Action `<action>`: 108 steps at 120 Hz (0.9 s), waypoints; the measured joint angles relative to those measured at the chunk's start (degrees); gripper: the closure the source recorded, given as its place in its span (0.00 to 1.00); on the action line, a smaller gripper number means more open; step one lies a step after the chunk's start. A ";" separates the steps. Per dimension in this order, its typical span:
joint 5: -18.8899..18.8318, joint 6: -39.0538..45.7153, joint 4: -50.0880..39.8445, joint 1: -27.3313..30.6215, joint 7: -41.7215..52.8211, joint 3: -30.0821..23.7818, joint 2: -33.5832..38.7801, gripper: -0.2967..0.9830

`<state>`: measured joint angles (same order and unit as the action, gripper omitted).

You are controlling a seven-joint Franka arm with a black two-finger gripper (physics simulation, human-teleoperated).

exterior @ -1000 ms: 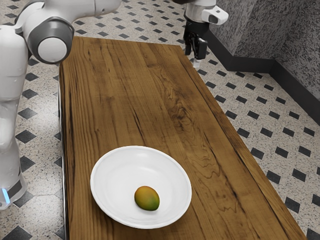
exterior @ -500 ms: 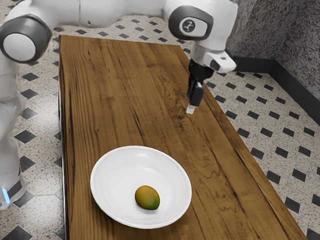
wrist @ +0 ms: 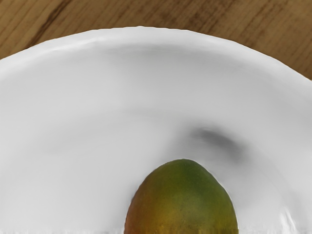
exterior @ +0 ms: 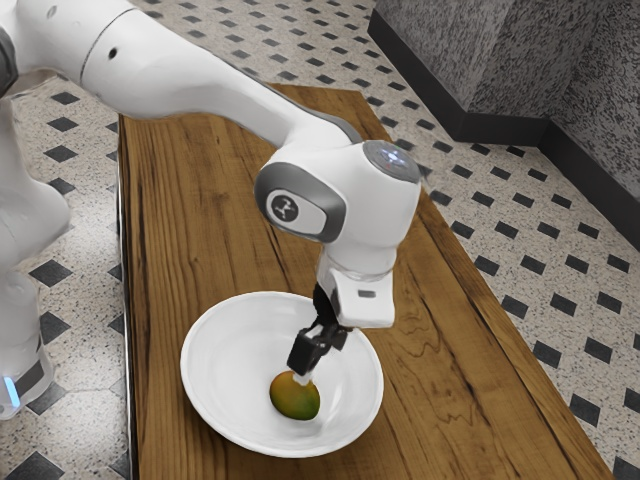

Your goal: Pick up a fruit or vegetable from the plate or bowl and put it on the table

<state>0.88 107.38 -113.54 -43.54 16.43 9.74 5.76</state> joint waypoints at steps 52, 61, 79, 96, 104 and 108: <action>1.19 5.77 -5.11 5.08 4.21 -0.59 3.10 0.23; 1.40 6.31 -5.00 4.29 4.68 -0.60 2.73 0.23; 1.83 7.14 -4.62 2.61 5.43 -1.10 1.93 0.23; 2.16 7.54 -4.29 2.26 5.96 -1.93 1.70 0.23; 2.23 7.62 -4.33 1.87 6.16 -2.11 1.69 0.23; 2.26 7.66 -4.34 1.54 6.25 -2.14 1.69 0.23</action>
<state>3.14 115.03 -117.87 -42.00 22.68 7.60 7.45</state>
